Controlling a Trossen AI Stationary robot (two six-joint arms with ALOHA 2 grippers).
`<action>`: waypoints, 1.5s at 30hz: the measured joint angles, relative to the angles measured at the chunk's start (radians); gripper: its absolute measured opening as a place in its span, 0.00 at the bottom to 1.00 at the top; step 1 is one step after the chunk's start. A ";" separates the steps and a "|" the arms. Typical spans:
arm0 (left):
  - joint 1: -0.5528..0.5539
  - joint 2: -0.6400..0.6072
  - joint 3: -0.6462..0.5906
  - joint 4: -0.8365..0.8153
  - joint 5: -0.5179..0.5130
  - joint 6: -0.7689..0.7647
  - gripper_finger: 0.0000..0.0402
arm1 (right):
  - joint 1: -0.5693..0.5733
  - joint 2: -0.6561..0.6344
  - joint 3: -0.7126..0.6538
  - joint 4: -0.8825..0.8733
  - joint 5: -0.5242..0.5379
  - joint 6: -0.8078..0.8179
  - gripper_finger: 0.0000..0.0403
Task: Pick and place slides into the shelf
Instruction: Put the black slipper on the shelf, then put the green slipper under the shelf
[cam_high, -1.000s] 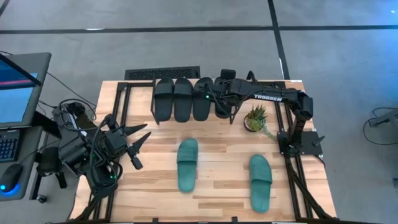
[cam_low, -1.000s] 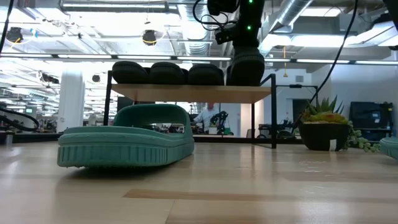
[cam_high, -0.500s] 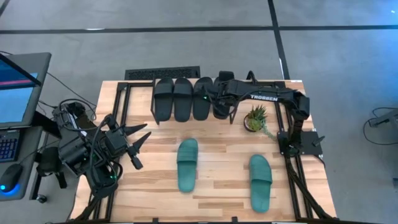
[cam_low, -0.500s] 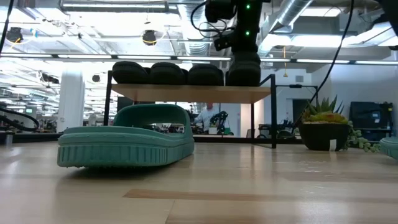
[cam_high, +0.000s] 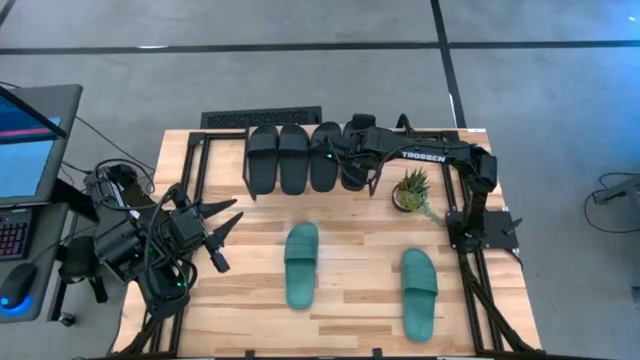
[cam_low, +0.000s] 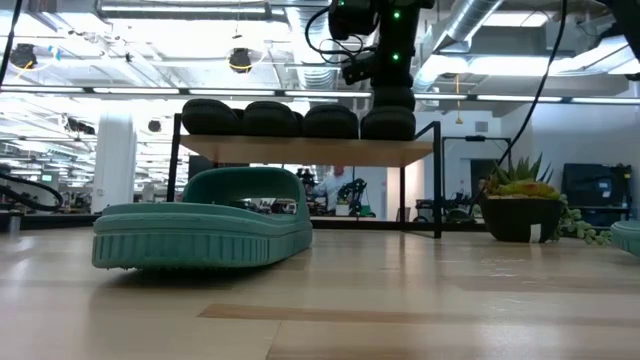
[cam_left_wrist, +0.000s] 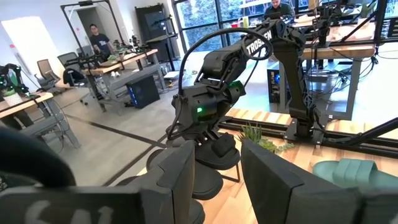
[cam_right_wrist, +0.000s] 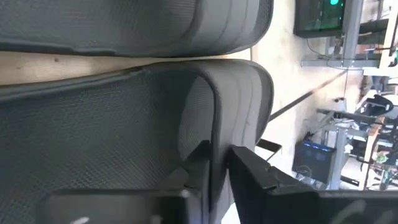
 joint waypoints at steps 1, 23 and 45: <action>0.000 0.000 0.000 0.000 0.000 0.000 0.30 | 0.001 0.000 0.000 -0.001 -0.001 0.000 0.13; 0.000 0.000 0.000 0.000 0.000 -0.012 0.30 | 0.046 -0.001 0.044 -0.072 -0.003 0.017 0.39; 0.000 0.000 0.000 0.014 0.006 -0.005 0.30 | 0.099 -0.025 0.061 -0.125 0.000 0.035 0.48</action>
